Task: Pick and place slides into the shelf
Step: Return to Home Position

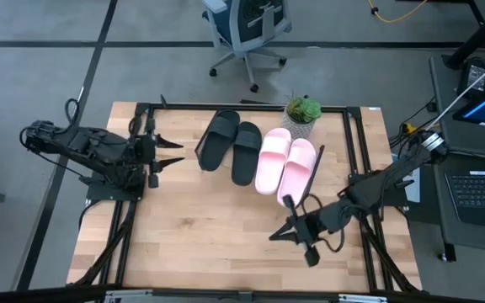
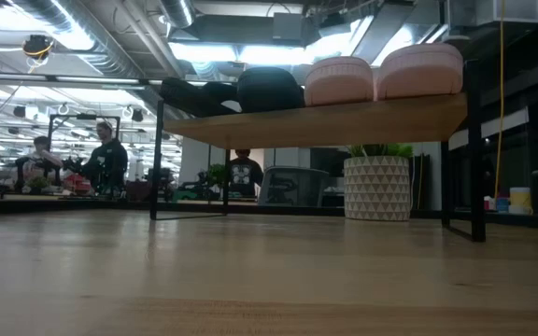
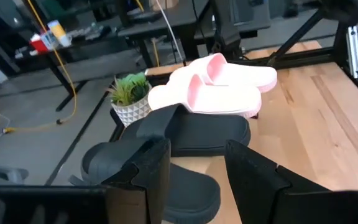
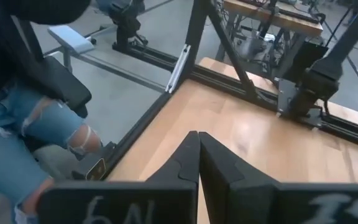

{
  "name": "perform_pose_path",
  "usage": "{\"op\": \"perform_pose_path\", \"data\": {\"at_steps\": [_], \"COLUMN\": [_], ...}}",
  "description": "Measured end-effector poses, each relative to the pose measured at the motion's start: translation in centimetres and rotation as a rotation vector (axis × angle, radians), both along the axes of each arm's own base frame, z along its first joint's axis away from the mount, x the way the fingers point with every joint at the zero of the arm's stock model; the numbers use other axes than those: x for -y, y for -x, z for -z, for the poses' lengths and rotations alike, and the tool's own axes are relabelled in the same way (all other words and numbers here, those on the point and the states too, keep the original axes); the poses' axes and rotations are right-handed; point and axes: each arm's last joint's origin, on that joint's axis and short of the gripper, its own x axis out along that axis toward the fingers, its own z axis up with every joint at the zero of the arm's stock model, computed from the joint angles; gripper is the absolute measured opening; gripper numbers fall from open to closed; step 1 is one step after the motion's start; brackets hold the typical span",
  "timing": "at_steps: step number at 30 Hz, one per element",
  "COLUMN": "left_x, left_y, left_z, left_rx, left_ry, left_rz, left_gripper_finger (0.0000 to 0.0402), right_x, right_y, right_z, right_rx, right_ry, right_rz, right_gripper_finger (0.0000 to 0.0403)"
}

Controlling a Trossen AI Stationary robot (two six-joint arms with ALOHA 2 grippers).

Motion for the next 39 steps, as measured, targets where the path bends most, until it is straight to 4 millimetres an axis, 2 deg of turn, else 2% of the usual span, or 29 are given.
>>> {"op": "perform_pose_path", "data": {"at_steps": [7, 12, 17, 21, 25, 28, 31, 34, 39], "left_x": [-1.2, -1.3, -1.0, -0.8, -0.3, -0.3, -0.3, -0.2, -0.6], "left_y": [4.1, 5.9, 5.7, 5.1, 4.4, 4.0, 3.6, 3.2, 2.6], "left_z": [2.5, 4.8, 7.5, 9.7, 12.1, 13.5, 14.5, 15.4, 17.4], "left_rx": [0.187, 0.362, 0.443, 0.388, 0.337, 0.312, 0.321, 0.350, 0.347], "left_ry": [0.038, 0.055, 0.040, 0.060, 0.085, 0.089, 0.108, 0.098, 0.116], "left_rz": [0.027, 0.219, 0.273, 0.285, 0.370, 0.368, 0.351, 0.416, 0.447], "left_gripper_finger": [0.0145, 0.0145, 0.0145, 0.0145, 0.0145, 0.0145, 0.0145, 0.0145, 0.0145], "right_x": [2.2, 2.9, 4.7, 6.6, 7.9, 8.6, 9.1, 9.2, 9.3], "right_y": [1.9, 3.2, 4.3, 5.7, 7.4, 8.5, 9.3, 9.7, 9.9], "right_z": [-1.6, -1.9, 1.3, 4.3, 6.7, 8.4, 9.7, 10.8, 11.2], "right_rx": [-0.026, 0.025, 0.084, 0.116, 0.184, 0.203, 0.195, 0.178, 0.194], "right_ry": [0.044, 0.047, -0.059, -0.145, -0.204, -0.234, -0.261, -0.266, -0.244], "right_rz": [0.005, -0.050, -0.044, 0.005, -0.033, -0.031, -0.024, -0.022, -0.030], "right_gripper_finger": [0.0009, 0.0009, 0.0009, 0.0009, 0.0009, 0.0009, 0.0009, 0.0009, 0.0009]}}
